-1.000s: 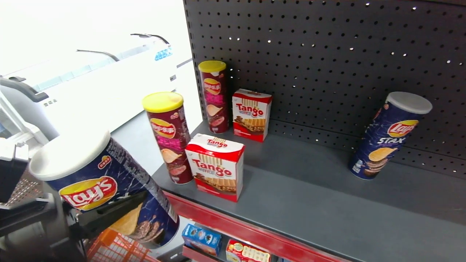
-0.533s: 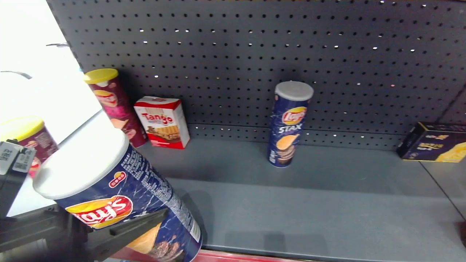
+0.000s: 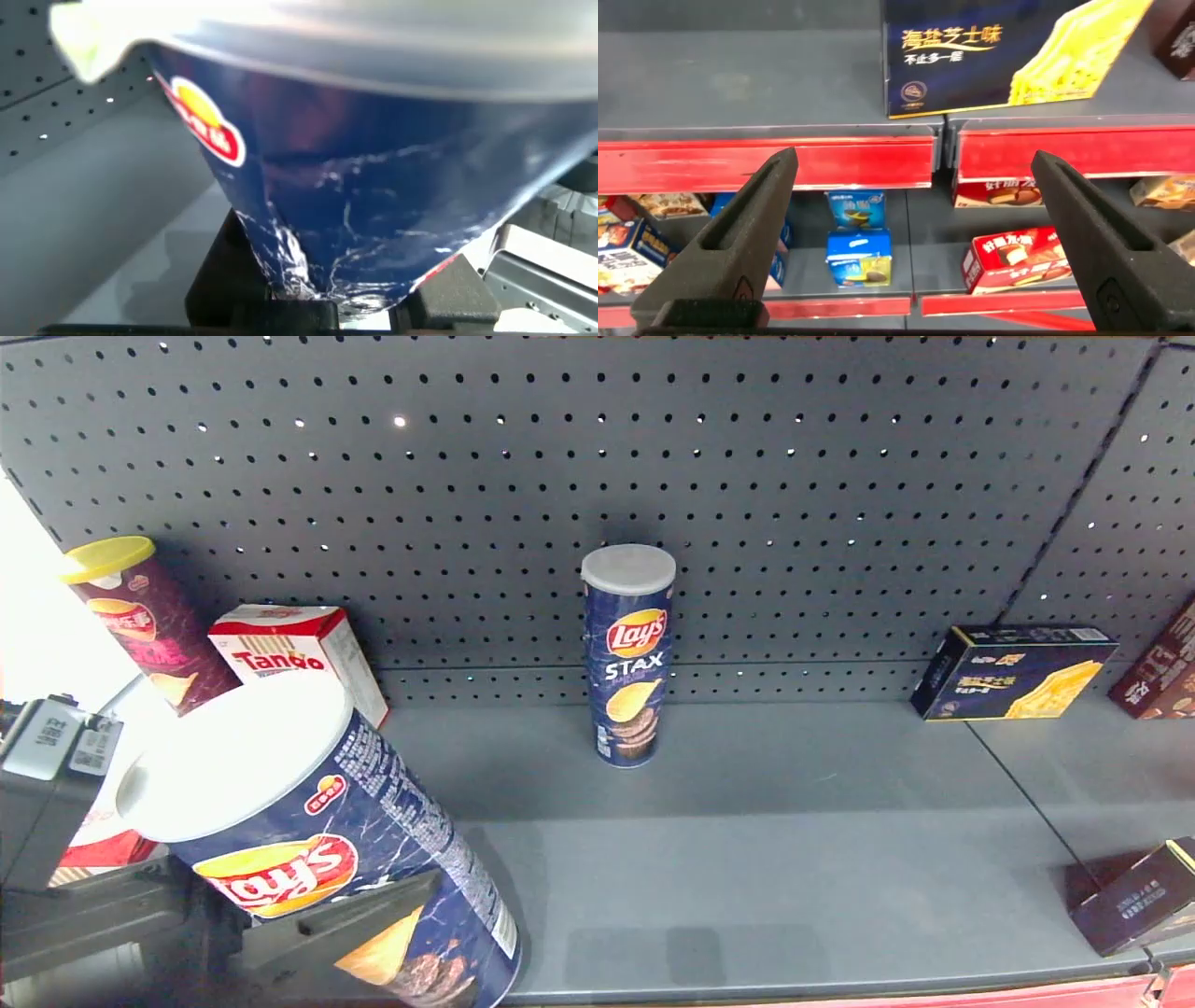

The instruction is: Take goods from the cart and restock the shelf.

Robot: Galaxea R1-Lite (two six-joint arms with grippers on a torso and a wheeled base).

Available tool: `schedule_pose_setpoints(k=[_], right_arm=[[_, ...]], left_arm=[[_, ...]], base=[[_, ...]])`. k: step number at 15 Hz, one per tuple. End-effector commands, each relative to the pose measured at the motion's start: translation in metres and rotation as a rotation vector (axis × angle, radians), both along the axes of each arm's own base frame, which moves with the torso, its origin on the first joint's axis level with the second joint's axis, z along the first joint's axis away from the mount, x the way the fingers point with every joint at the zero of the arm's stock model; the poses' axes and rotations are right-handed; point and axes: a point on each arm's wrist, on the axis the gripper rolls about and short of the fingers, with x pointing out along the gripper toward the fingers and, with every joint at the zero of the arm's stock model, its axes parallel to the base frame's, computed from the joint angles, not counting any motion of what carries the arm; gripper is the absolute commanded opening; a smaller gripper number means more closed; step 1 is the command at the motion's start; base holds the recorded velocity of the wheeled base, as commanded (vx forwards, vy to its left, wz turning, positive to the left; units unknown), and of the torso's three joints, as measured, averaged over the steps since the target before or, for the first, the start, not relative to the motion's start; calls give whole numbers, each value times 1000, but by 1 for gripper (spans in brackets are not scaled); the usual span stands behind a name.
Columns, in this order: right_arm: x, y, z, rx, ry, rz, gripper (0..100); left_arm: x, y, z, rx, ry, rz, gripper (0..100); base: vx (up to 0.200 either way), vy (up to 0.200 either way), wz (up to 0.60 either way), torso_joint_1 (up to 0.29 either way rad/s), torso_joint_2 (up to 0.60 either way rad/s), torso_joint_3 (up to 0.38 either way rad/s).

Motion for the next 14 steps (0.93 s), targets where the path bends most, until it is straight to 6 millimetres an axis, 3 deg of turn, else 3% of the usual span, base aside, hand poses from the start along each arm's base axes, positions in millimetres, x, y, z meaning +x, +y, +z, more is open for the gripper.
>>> schedule_pose_setpoints(k=[1, 13, 14], right_arm=[[0, 0, 0, 0, 1, 0, 100], [0, 0, 0, -3, 0, 0, 100], [0, 0, 0, 0, 1, -2, 100]], left_arm=[[-1, 0, -1, 2, 0, 0, 0], [-1, -1, -3, 25, -25, -10, 0], [-2, -1, -3, 26, -22, -13, 0]], base=[[0, 0, 0, 0, 0, 0], [0, 0, 50, 1, 1, 0], [0, 0, 600, 2, 7, -2]])
